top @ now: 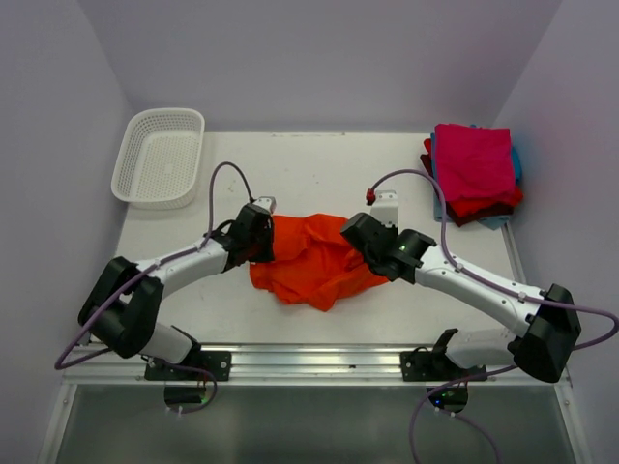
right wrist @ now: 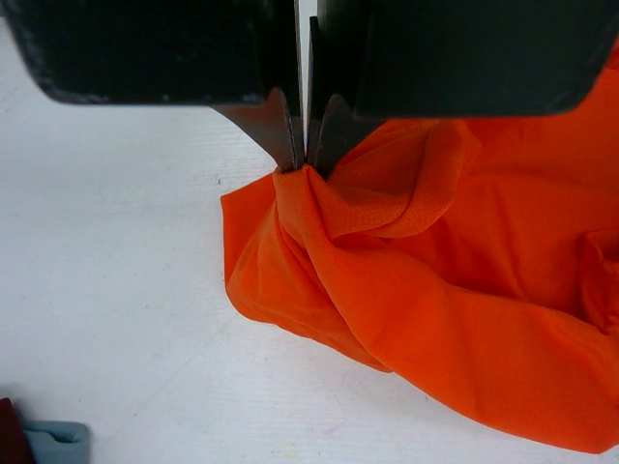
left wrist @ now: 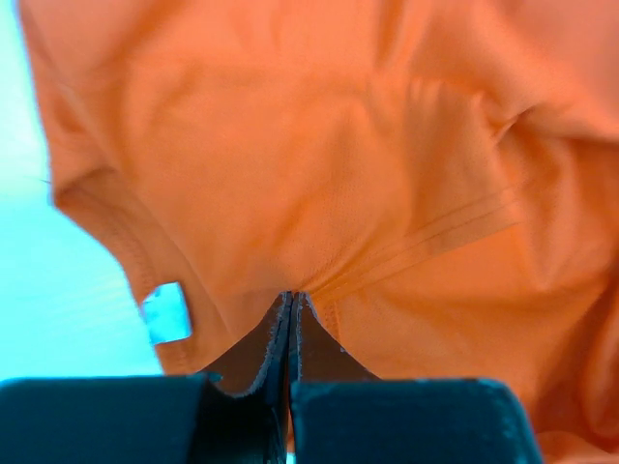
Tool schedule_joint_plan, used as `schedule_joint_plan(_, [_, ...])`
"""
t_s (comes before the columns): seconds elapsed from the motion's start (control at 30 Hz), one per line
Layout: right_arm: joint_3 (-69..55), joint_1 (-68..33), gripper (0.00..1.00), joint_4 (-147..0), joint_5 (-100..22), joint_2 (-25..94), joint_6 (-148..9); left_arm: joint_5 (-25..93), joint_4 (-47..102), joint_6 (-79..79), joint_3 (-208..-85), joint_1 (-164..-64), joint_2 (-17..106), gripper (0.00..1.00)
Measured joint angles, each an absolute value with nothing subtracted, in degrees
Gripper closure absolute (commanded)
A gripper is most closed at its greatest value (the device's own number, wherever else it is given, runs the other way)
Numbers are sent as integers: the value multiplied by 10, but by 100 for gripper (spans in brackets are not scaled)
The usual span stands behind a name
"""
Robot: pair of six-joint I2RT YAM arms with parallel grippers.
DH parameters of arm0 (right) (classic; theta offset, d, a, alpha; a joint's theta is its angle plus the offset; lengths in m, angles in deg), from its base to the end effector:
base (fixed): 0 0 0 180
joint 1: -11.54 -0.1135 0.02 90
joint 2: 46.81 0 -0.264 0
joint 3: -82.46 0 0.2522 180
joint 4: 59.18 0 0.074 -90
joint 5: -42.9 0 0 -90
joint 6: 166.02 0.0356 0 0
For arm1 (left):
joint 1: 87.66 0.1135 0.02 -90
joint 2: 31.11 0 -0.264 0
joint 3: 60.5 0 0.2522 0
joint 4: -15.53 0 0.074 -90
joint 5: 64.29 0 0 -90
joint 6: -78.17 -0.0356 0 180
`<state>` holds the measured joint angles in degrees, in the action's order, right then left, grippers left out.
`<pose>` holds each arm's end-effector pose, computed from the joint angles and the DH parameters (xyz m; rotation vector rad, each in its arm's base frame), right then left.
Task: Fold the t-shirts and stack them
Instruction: Flatten the tshirt out
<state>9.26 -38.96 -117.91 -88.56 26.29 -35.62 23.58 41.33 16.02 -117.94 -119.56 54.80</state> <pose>0.1758 0.1763 0.2806 0.0403 2.2690 -0.1476 0.2442 -0.1505 0.1677 0.0751 2.5572 -0.3695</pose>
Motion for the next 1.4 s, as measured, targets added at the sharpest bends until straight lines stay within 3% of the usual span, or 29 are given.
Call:
schedule_joint_plan(0.17, [111,-389,100,-1174,-898,263,-350,181,433,158,-1208,-1196,475,100])
schedule_joint_plan(0.57, [164,-348,100,-1167,-928,222,-311,73,516,140,-1335,-1176,448,100])
schedule_joint_plan(0.63, [178,-325,83,-1167,-933,201,-296,59,533,138,-1354,-1161,421,100])
schedule_joint_plan(0.73, [203,-302,41,-1176,-945,179,-274,42,542,134,-1379,-1143,382,100])
schedule_joint_plan(0.83, [215,-299,26,-1191,-941,179,-267,34,542,129,-1390,-1132,358,100])
schedule_joint_plan(1.0, [216,-299,27,-1174,-918,192,-281,39,547,126,-1389,-1130,365,100])
schedule_joint_plan(1.13, [215,-298,32,-1124,-884,195,-322,46,549,126,-1383,-1128,376,100])
schedule_joint_plan(1.27, [190,-296,44,-1060,-798,238,-373,53,551,126,-1381,-1128,380,100])
schedule_joint_plan(1.4, [164,-304,48,-1005,-700,289,-403,54,551,126,-1381,-1128,380,100])
